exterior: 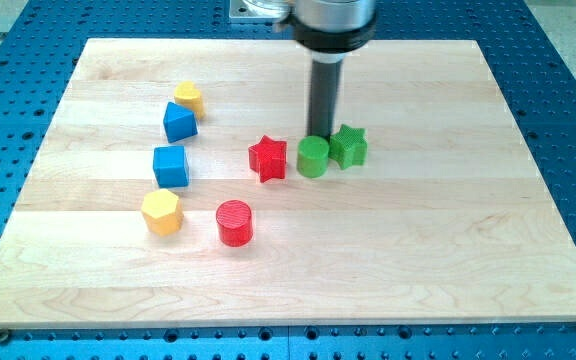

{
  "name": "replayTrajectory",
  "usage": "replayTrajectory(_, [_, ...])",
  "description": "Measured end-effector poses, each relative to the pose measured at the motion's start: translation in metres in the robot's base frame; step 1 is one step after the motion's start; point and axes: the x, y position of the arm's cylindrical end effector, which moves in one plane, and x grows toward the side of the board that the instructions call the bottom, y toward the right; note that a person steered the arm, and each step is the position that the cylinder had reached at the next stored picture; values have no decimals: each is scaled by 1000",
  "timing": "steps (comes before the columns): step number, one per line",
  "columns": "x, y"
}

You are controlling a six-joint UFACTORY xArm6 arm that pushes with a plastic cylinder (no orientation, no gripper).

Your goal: Place the green circle into the green star

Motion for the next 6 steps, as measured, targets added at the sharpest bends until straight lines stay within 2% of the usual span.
replayTrajectory(3, [71, -57])
replayTrajectory(4, [54, 1])
replayTrajectory(5, [65, -1])
replayTrajectory(6, [105, -2])
